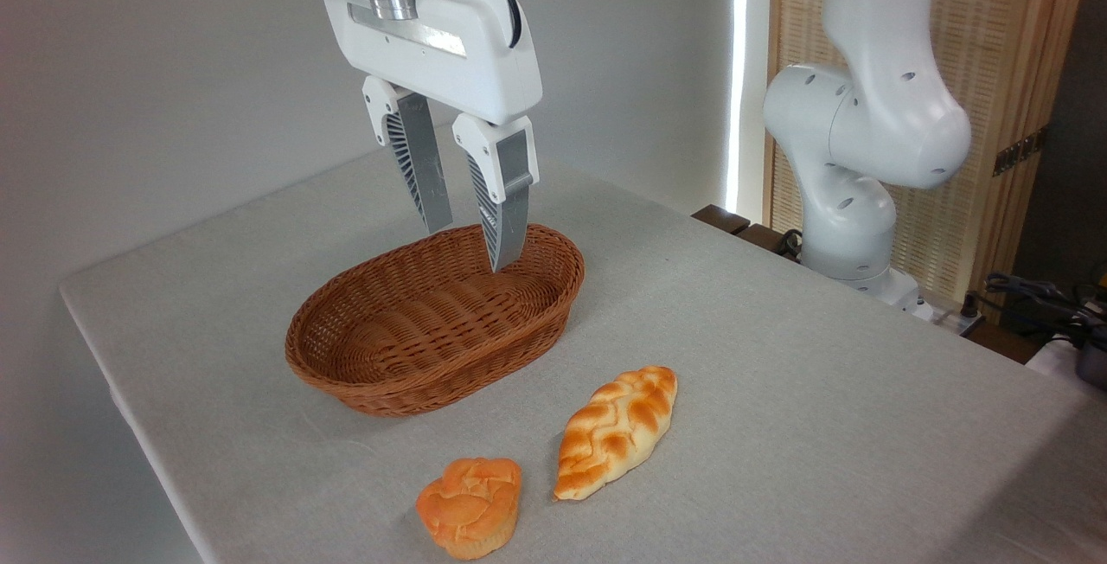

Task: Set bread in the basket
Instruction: 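Move the open gripper over the braided golden bread loaf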

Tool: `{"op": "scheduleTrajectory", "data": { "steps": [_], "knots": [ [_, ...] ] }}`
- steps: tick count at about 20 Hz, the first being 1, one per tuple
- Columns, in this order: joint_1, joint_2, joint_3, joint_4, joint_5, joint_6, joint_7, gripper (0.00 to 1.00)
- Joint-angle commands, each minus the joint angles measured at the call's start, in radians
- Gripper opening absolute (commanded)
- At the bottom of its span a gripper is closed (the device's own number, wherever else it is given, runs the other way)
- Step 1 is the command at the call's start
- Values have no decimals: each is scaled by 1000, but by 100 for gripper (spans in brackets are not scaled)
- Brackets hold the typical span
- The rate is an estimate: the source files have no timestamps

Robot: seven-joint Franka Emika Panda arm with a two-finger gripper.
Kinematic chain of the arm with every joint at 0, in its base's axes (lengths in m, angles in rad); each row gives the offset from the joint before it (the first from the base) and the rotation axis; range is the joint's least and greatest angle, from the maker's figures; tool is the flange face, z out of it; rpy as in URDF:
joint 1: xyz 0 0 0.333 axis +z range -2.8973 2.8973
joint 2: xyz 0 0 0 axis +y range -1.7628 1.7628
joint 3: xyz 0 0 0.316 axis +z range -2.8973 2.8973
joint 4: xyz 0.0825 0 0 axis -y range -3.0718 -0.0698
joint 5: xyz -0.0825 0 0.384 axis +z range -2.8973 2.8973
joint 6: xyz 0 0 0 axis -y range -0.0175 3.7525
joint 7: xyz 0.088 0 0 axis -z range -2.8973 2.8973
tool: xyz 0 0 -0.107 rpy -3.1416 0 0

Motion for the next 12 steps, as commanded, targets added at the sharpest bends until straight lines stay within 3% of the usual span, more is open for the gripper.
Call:
{"op": "scheduleTrajectory", "data": {
  "steps": [1,9,12],
  "knots": [
    [-4,-26,11,-5,-16,-10,12,100],
    [-3,-31,13,-7,-15,-10,12,100],
    [-1,-87,13,-80,-9,1,12,100]
  ]
}}
